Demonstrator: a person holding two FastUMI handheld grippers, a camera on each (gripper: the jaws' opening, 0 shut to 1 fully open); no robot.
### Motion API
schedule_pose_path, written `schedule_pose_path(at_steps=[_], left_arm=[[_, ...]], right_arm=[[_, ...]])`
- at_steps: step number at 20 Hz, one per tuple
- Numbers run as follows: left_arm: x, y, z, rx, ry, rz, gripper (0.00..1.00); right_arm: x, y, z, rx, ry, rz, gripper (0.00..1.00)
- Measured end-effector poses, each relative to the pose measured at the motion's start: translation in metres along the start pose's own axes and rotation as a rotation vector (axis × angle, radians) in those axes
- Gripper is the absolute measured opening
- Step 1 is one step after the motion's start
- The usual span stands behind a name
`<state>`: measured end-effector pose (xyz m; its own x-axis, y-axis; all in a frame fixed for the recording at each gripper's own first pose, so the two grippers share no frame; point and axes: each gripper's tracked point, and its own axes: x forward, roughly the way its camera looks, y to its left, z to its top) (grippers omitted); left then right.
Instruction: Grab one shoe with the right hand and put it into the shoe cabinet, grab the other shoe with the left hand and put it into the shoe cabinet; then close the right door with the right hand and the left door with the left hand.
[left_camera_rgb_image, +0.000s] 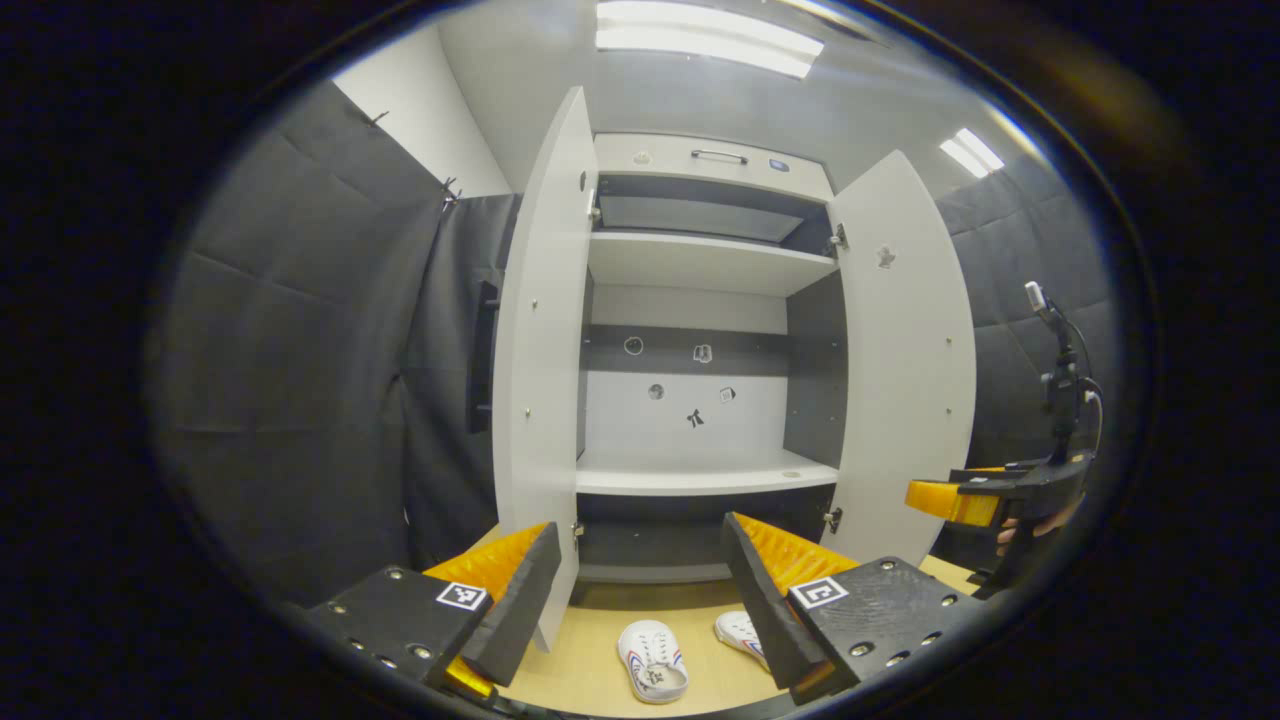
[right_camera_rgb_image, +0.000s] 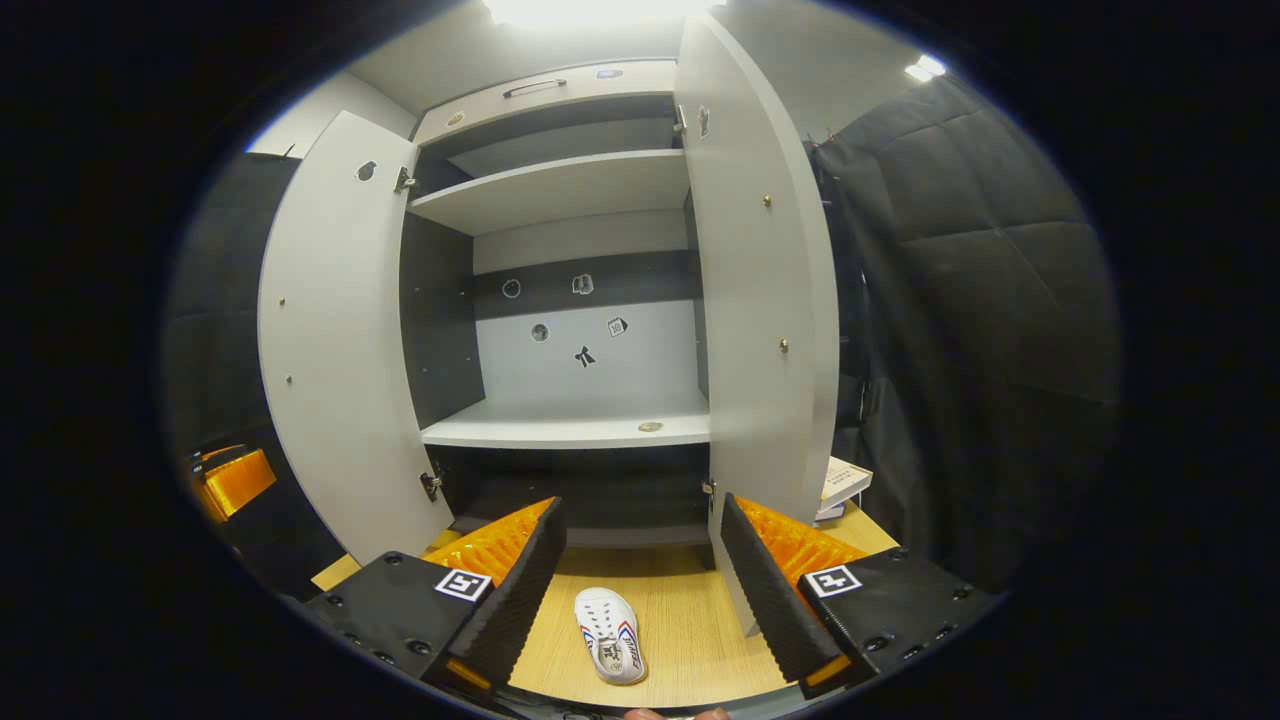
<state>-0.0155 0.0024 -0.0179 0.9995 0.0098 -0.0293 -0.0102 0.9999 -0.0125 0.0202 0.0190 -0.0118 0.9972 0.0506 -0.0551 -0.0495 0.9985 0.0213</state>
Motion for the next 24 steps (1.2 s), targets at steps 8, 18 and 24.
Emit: schedule_pose_path(at_steps=[8,18,24], left_arm=[[-0.011,0.000,-0.012,-0.021,0.022,0.017,0.93],[-0.031,0.021,-0.024,-0.037,0.050,0.092,0.93],[-0.041,0.021,-0.041,-0.041,0.103,0.107,0.93]], right_arm=[[0.011,0.018,0.010,-0.050,0.012,0.053,0.98],[0.066,0.043,-0.013,-0.090,0.154,0.141,0.98],[0.101,0.070,-0.107,0.013,0.357,0.205,0.98]])
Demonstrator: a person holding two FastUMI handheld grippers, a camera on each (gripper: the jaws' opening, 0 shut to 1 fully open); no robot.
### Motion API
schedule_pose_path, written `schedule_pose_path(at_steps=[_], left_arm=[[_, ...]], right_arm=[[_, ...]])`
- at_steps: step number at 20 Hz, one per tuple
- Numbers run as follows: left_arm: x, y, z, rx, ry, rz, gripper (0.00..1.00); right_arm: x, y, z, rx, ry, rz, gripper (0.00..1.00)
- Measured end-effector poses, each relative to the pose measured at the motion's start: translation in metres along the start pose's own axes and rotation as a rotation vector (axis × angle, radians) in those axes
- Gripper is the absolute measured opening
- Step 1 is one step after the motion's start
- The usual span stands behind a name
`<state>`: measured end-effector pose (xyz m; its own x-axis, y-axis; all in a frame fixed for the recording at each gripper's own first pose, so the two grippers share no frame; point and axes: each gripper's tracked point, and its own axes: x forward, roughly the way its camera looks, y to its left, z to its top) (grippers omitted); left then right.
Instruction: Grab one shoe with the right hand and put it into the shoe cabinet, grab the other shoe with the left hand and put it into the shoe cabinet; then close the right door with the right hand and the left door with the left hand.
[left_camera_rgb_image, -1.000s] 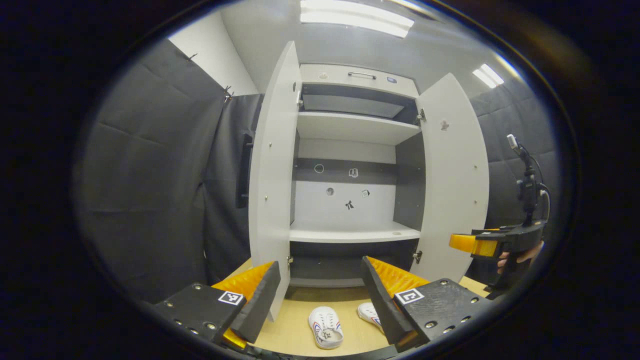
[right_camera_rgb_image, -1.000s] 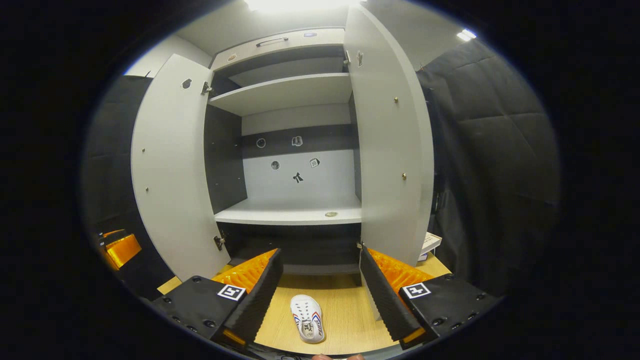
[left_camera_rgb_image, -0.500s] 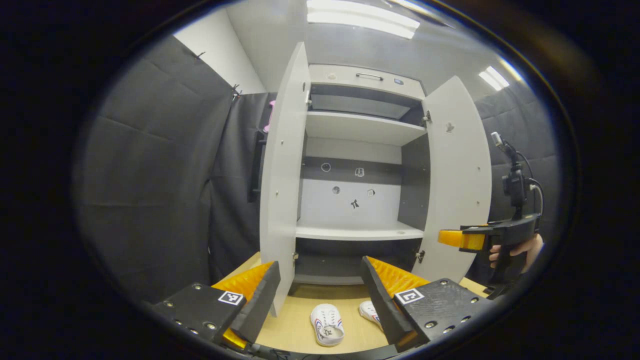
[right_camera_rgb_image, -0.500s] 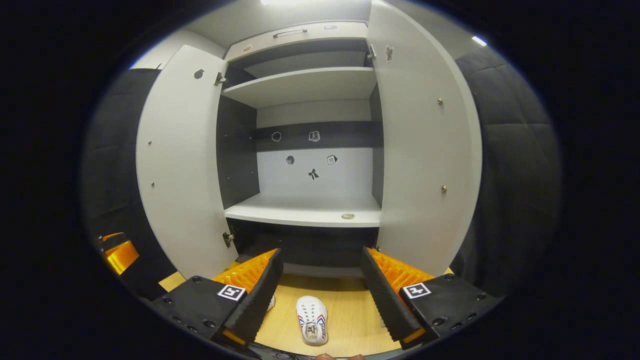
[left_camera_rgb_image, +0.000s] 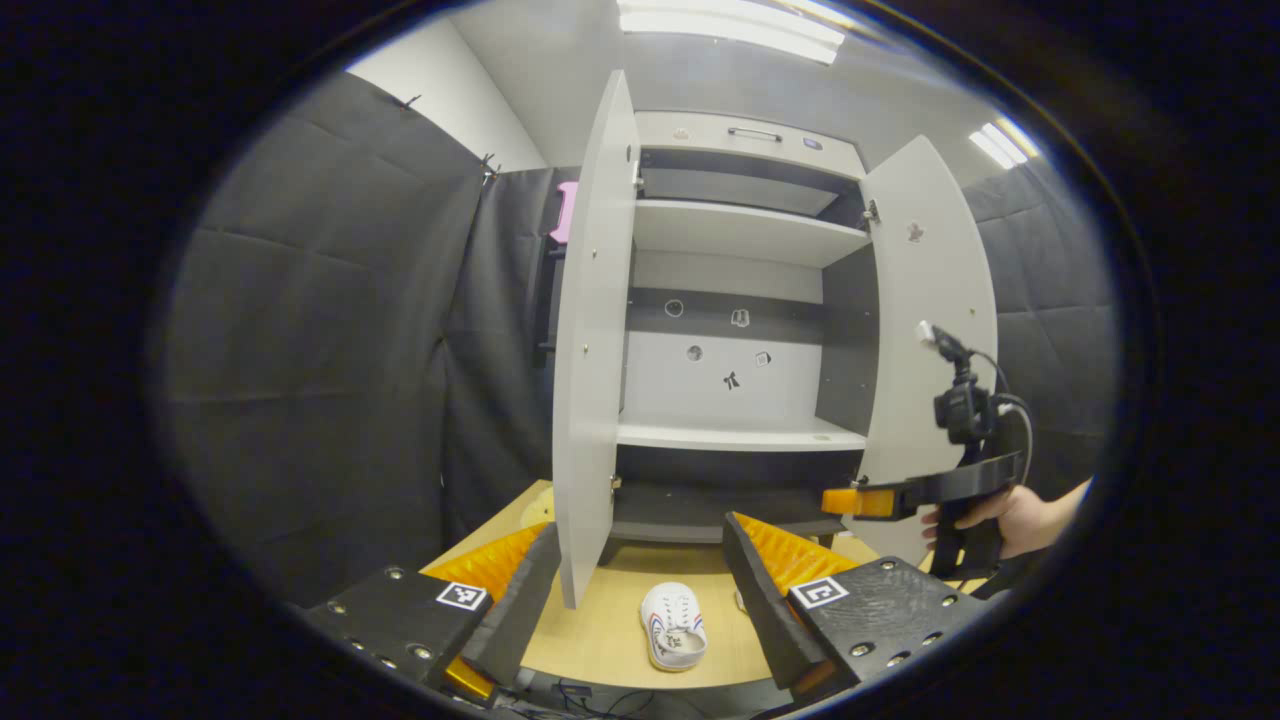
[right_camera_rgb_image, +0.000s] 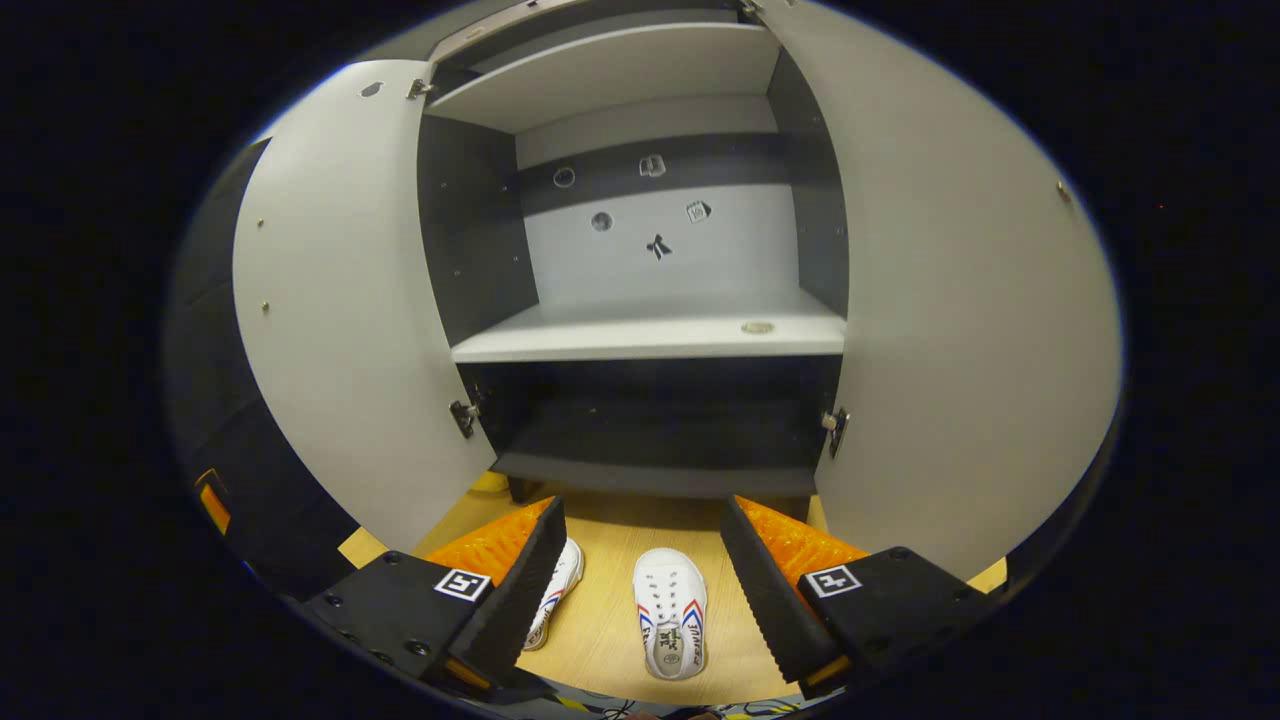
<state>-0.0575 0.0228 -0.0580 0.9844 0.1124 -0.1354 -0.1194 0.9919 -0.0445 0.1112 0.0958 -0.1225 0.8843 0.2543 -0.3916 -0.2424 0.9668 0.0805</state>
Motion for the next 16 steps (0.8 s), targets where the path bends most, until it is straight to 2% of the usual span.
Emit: schedule_pose_path(at_steps=[3,7,12,16], left_arm=[[0.000,0.000,-0.007,0.000,0.019,0.001,0.93],[0.003,-0.011,-0.031,-0.020,0.078,0.001,0.94],[-0.002,-0.008,-0.062,0.005,0.151,0.017,0.93],[0.002,-0.006,-0.072,-0.029,0.189,0.024,0.94]], right_arm=[[0.027,0.010,-0.050,0.033,0.141,0.050,0.98],[0.056,0.015,-0.097,-0.028,0.240,0.082,0.98],[0.093,0.006,-0.151,-0.126,0.336,0.062,0.99],[0.108,0.001,-0.184,-0.168,0.408,0.054,0.99]])
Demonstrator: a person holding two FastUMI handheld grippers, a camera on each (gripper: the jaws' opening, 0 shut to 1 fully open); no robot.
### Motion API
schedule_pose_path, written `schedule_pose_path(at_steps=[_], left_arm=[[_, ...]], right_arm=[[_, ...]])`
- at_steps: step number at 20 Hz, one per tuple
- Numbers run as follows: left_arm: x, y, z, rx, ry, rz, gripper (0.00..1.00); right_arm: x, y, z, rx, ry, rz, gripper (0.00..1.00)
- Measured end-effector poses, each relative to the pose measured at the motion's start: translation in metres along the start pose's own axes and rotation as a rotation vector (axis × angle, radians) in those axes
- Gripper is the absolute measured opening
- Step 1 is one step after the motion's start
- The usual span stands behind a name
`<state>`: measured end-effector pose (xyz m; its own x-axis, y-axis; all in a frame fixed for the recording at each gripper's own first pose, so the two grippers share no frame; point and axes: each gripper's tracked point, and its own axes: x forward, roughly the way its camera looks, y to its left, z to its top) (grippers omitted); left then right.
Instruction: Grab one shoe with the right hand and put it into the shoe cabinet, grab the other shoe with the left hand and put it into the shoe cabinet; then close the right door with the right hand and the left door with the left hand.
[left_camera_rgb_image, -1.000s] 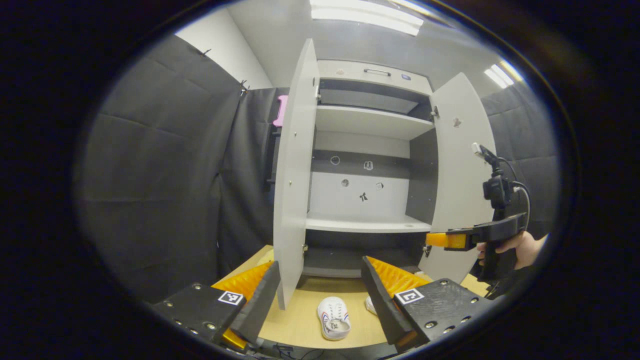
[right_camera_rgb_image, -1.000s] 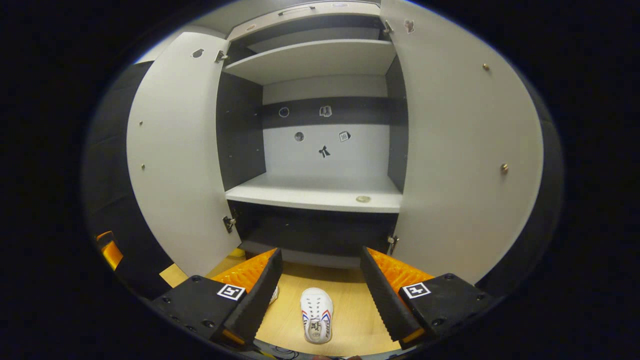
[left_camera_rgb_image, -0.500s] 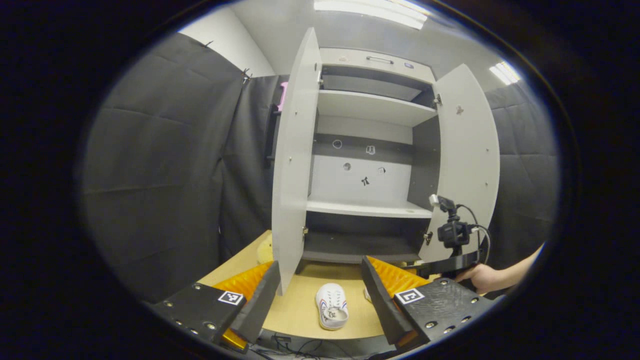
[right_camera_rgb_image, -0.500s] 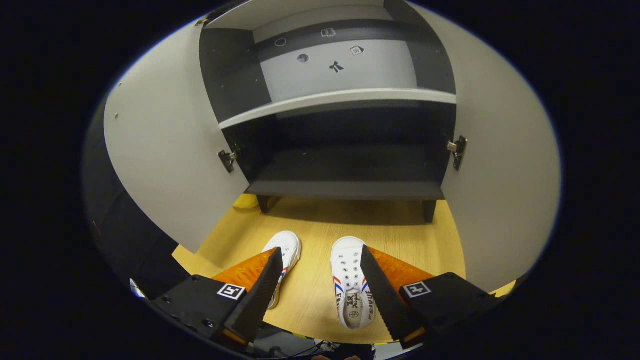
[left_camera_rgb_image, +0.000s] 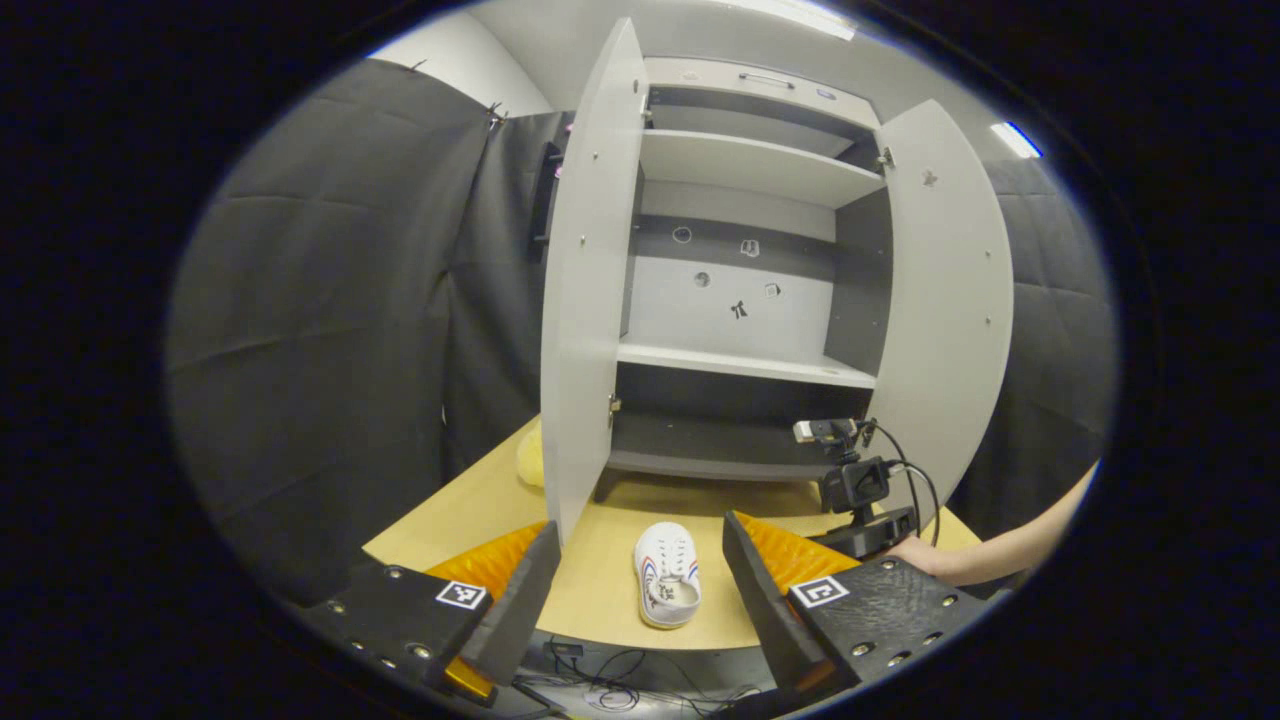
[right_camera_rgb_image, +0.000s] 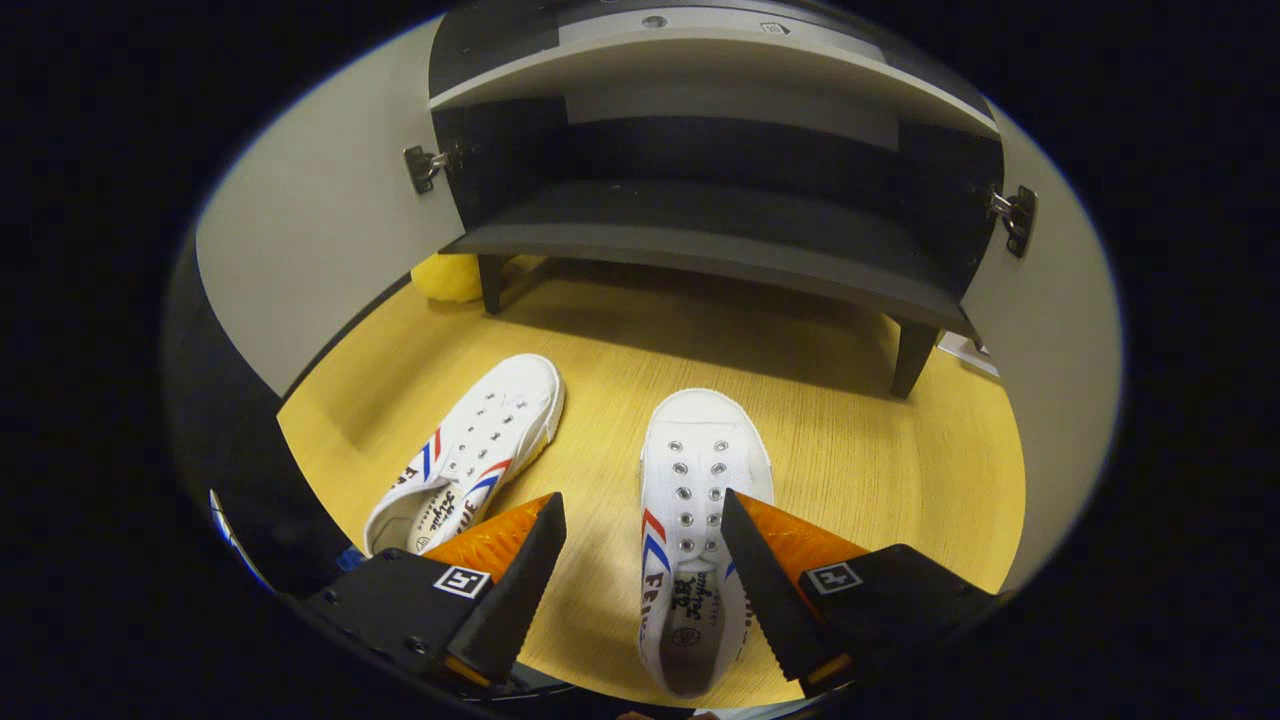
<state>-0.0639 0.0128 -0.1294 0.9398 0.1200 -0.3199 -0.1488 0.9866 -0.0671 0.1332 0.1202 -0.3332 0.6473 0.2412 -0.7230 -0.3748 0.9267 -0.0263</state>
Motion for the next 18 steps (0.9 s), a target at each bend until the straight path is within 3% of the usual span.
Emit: schedule_pose_path(at_steps=[5,7,8,13,15,16,17,18], left_arm=[[0.008,0.002,0.000,-0.035,-0.001,0.004,0.93],[0.021,-0.002,0.000,-0.045,0.006,0.007,0.93],[0.028,-0.006,0.003,-0.046,0.009,0.011,0.94],[0.054,-0.032,0.027,-0.026,0.002,-0.011,0.93],[0.065,-0.048,0.040,-0.004,0.006,-0.031,0.93],[0.071,-0.057,0.047,0.005,0.005,-0.048,0.94],[0.077,-0.064,0.051,0.018,0.007,-0.059,0.94],[0.081,-0.072,0.059,0.033,0.002,-0.063,0.94]], right_arm=[[0.022,0.002,-0.025,-0.031,0.081,-0.006,0.95],[0.025,-0.012,-0.026,-0.080,0.091,-0.075,0.75],[0.027,-0.012,-0.025,-0.084,0.090,-0.081,0.50],[0.027,-0.017,-0.026,-0.087,0.106,-0.113,0.26],[0.032,-0.018,-0.026,-0.142,0.128,-0.120,0.29],[0.026,-0.016,-0.024,-0.149,0.133,-0.114,0.18],[0.027,-0.014,-0.023,-0.128,0.140,-0.094,0.18],[0.023,-0.015,-0.024,-0.109,0.148,-0.080,0.10]])
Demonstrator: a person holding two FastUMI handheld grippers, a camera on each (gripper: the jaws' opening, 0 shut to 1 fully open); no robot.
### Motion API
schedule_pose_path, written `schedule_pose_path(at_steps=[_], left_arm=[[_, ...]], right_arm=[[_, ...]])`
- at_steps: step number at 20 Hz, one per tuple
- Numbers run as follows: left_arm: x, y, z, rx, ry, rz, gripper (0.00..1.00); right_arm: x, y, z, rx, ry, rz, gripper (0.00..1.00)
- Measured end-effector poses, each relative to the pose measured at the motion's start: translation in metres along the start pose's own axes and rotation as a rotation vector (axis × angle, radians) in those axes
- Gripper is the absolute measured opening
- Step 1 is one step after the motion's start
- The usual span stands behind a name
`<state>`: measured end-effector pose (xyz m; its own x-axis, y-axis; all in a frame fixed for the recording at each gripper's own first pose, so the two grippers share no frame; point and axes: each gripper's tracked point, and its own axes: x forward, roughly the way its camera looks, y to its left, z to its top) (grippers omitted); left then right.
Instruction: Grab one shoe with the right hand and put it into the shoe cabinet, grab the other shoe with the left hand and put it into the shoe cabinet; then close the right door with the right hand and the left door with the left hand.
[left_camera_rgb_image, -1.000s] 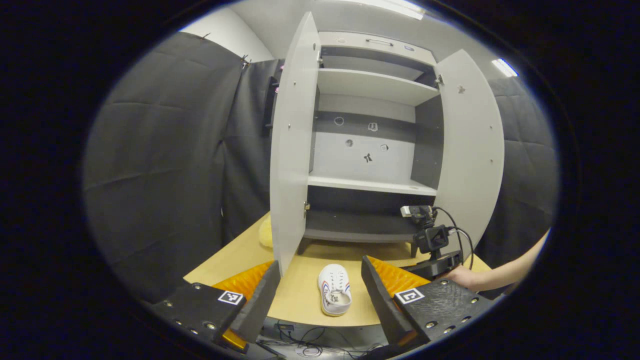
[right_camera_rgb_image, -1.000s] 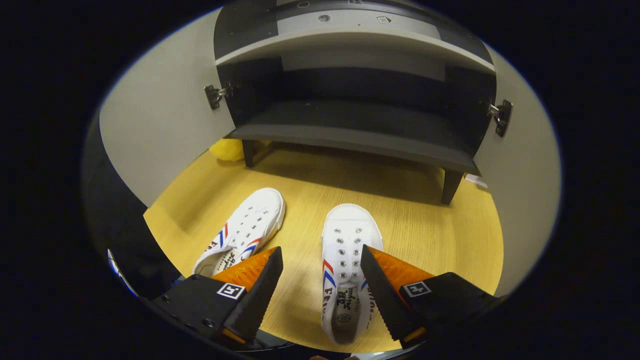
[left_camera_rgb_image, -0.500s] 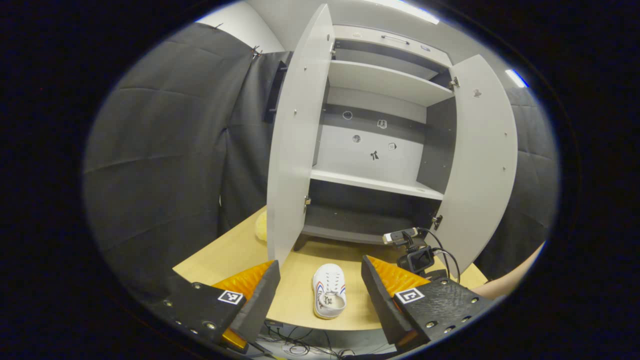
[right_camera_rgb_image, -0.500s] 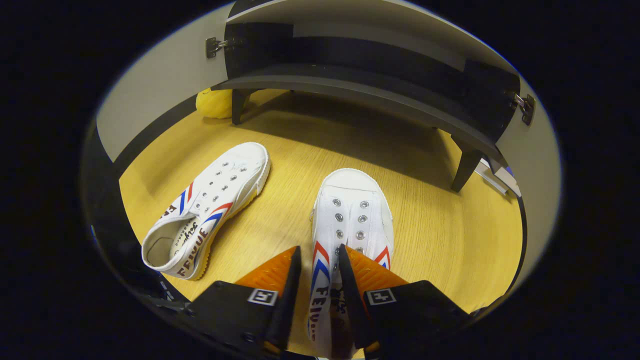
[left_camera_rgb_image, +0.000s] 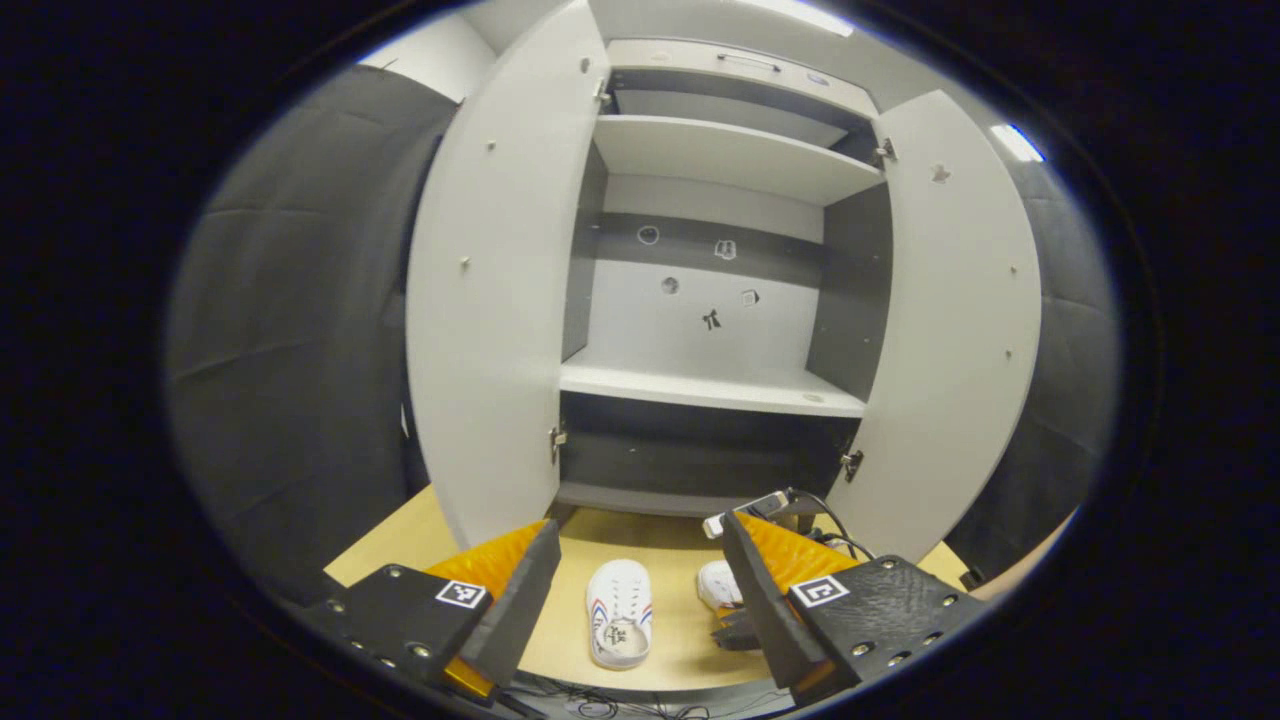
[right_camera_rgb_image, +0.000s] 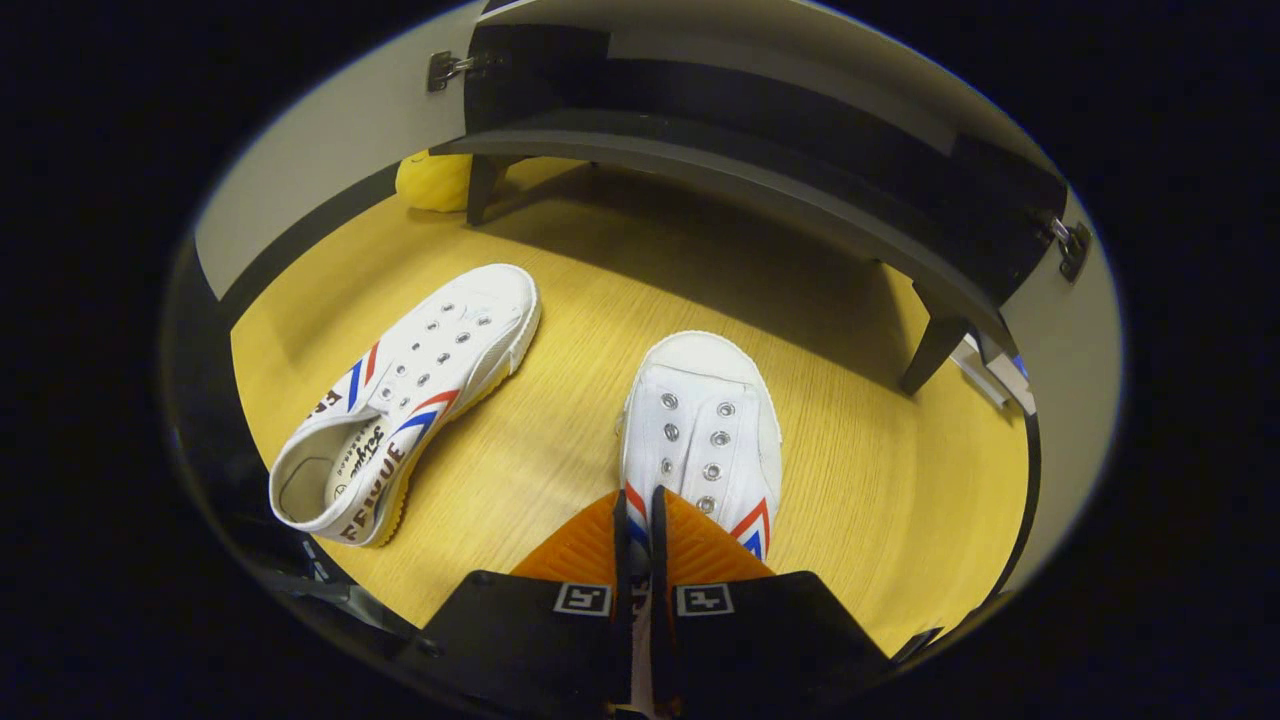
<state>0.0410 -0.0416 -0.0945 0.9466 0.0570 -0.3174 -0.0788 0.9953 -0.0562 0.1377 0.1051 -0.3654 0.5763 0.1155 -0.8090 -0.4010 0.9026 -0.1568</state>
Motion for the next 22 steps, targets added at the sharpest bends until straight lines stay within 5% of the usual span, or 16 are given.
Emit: schedule_pose_path(at_steps=[5,10,22], left_arm=[[0.013,-0.040,0.028,0.058,-0.040,0.001,0.94],[0.011,-0.063,0.047,0.110,-0.099,-0.081,0.93],[-0.015,0.012,0.044,0.104,-0.125,-0.279,0.93]], right_arm=[[0.000,-0.001,-0.004,-0.011,0.013,0.108,0.05],[-0.004,-0.004,0.000,0.043,0.005,0.116,0.02],[-0.129,-0.025,0.027,0.268,-0.185,-0.099,0.01]])
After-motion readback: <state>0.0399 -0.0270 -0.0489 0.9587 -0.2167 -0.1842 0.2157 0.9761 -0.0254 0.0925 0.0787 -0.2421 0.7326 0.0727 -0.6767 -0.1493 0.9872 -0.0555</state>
